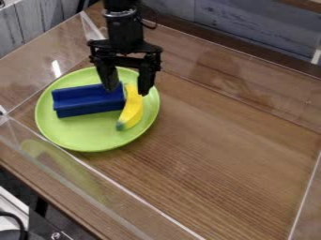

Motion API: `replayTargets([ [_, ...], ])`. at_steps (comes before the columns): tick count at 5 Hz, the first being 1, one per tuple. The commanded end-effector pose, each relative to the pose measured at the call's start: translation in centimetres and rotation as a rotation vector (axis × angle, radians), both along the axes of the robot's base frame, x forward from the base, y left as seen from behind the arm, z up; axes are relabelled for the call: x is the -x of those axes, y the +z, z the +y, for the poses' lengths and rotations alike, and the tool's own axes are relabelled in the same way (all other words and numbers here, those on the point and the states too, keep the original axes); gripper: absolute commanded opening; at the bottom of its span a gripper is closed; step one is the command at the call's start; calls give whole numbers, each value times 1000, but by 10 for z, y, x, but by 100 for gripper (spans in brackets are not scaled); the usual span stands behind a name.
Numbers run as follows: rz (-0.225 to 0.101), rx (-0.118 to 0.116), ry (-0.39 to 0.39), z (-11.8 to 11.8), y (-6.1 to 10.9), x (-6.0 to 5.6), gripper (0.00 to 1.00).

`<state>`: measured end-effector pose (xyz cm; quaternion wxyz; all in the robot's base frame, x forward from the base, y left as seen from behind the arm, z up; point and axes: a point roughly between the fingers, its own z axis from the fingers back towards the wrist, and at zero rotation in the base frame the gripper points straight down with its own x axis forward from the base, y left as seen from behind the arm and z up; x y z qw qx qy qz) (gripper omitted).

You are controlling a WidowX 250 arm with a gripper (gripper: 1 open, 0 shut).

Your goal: Remove the banana from inside the green plate and put it on the table

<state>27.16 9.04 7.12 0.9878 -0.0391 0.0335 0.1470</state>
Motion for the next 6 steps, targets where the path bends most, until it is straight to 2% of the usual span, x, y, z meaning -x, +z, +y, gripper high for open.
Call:
replayTargets([
  [1,-37,-7,13,5,11,-7,100],
  [2,-35,-1,14,4,11,-8,100],
  [6,-52,-6,15,2,-19,-4,100],
])
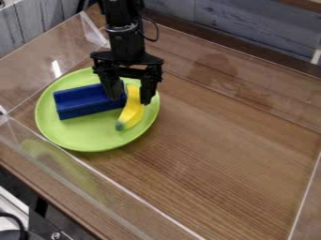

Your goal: Remove the banana from inside the green plate and put it on the table

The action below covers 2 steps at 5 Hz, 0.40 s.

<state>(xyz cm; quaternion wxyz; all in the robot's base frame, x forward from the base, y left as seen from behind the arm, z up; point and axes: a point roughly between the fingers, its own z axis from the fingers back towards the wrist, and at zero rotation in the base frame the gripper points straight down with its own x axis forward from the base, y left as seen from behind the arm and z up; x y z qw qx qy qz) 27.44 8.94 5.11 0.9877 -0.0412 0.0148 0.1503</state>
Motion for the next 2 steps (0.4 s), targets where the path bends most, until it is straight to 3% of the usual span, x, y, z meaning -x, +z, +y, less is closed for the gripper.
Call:
replayTargets([
  [1,-17,-6,10,3,-6,-1,100],
  [2,-19,-8,12,3,-13,0,100],
])
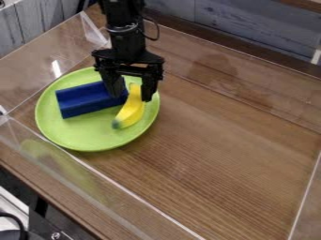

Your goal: Remove the banana from inside the green plate and put it on the table

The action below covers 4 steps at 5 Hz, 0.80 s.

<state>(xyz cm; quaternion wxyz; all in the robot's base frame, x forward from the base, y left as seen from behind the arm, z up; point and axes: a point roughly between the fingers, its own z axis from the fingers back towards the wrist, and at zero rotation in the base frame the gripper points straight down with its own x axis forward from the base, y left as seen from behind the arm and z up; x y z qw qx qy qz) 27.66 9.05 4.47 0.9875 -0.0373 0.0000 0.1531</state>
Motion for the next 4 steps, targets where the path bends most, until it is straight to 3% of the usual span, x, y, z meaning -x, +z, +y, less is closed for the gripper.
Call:
replayTargets([
  [1,9,3,8,2,-14,3,100],
  [3,10,0,12,1,-29,4,100],
  [4,0,-9,11,-1,-27,4,100],
])
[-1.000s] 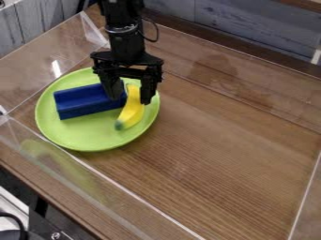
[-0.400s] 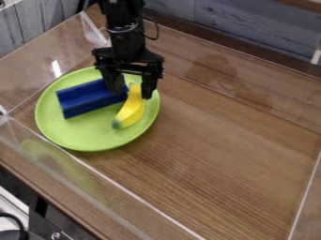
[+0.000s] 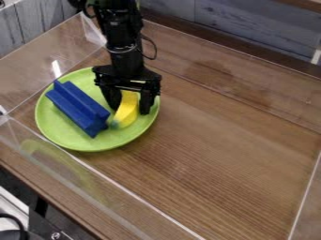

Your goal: Remove the banana from inside the green plate and put it on the table

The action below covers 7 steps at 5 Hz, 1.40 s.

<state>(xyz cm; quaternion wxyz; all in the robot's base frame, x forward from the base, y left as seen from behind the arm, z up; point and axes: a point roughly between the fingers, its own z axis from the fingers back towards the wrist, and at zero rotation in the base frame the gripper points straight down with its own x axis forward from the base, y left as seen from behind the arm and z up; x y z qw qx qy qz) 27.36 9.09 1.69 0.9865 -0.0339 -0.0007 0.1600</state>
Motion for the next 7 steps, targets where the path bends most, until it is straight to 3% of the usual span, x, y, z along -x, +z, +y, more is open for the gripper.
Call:
replayTargets([
  [1,-1,-6,-6,-2,3,2,0],
  [7,-22,-49,-41,-11,55,-2,0],
])
